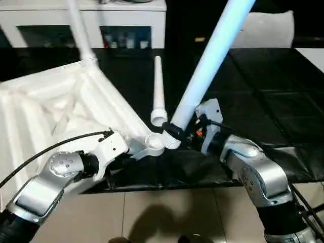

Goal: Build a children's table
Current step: Insert table leg to table base

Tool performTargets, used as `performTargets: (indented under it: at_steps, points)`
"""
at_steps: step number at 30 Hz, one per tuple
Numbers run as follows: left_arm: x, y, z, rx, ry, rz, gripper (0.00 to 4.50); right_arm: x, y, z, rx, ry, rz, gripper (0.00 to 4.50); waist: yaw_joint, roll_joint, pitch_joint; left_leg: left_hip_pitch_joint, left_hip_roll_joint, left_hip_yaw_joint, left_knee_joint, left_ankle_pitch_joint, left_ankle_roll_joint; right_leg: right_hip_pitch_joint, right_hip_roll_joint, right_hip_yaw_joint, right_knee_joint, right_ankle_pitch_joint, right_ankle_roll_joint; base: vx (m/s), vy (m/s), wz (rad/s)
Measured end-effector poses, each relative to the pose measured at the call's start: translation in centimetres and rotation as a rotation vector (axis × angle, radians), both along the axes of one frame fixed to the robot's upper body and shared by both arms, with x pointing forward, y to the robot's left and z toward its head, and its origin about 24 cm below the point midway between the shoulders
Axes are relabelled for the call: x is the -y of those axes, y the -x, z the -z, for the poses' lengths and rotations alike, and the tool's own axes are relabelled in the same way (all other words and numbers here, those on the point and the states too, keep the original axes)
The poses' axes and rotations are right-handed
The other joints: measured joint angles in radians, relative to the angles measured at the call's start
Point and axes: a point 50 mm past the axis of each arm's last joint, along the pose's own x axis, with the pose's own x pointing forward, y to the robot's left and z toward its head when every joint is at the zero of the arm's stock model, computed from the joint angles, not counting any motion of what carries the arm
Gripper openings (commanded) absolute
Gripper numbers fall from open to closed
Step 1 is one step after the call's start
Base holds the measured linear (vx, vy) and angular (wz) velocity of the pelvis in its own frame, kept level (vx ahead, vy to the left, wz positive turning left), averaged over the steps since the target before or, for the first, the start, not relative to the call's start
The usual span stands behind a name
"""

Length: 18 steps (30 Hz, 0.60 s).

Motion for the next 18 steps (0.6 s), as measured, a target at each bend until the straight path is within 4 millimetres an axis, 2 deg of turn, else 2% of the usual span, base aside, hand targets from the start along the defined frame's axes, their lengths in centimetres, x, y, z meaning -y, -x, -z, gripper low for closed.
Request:
performTargets:
  at_steps: [8, 14, 18]
  points:
    - [-0.3, -0.2, 0.1, -0.008, 0.013, 0.126, 0.00, 0.1, -0.1, 0.3, -0.005, -0.004, -0.009, 1.88, 0.017, -0.001, 0.000, 0.000, 0.000, 0.008, -0.004, 0.007, -0.001, 0.000, -0.008, -0.002, 0.001, 0.000, 0.001, 0.000, 0.000, 0.00]
    - [0.7, -0.1, 0.5, -0.028, 0.068, 0.241, 0.00, 0.7, 0.2, 0.9, -0.022, 0.004, 0.006, 1.88, 0.042, 0.000, 0.000, 0.000, 0.001, 0.019, -0.004, 0.010, 0.002, 0.001, -0.014, 0.000, 0.002, 0.000, 0.002, 0.000, 0.000, 0.00]
    - [1.5, -0.4, 0.7, -0.022, 0.086, 0.276, 0.00, 0.7, 0.3, 0.8, -0.024, -0.001, 0.000, 1.88, 0.042, 0.000, 0.000, 0.000, 0.001, 0.020, -0.004, 0.012, 0.000, 0.001, -0.014, 0.000, 0.002, 0.000, 0.003, 0.000, 0.000, 0.00]
